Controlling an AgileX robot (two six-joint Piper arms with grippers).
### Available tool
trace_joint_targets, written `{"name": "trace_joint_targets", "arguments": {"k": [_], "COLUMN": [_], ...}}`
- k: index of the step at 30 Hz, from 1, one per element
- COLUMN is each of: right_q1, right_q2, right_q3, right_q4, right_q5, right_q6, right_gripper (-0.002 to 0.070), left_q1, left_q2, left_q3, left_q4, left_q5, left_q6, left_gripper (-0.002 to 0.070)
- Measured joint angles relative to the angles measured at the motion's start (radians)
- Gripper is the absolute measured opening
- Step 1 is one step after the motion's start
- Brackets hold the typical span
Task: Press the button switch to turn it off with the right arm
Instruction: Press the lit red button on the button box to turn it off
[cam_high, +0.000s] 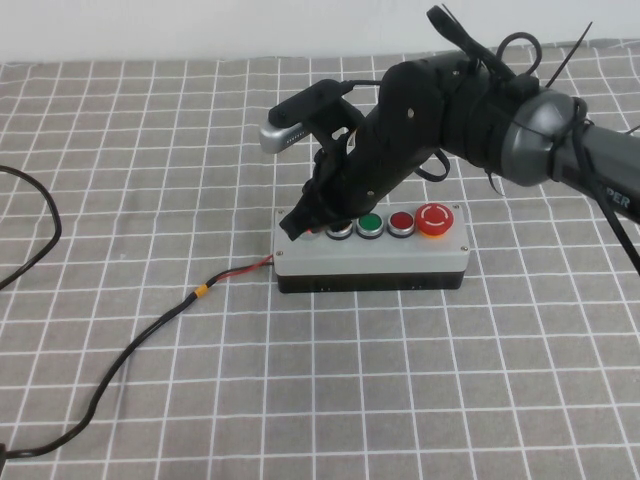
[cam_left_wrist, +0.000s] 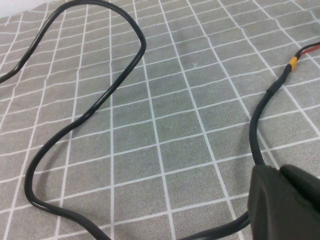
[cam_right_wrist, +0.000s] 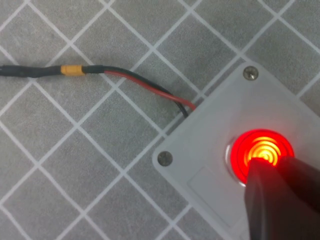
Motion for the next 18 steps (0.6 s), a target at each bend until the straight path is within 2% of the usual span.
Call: {"name": "trace_joint_targets", "arguments": {"k": [10,18], "right_q1": [0.0,0.0], "right_q2": [0.007,0.027], "right_q3": [-0.011,-0.114], "right_q4": [-0.002,-0.004], "right_q5": [-0.002,0.007], "right_q6": [0.001,0.001], "right_gripper": [0.003,0.003], "left_q1": [0.0,0.0], "left_q2": [0.0,0.0], "left_q3": [0.0,0.0], "left_q4": [0.002,0.002], "left_q5": [0.0,0.0], "left_q6": [0.0,0.0], "left_gripper": [-0.0003,-0.0003]}}
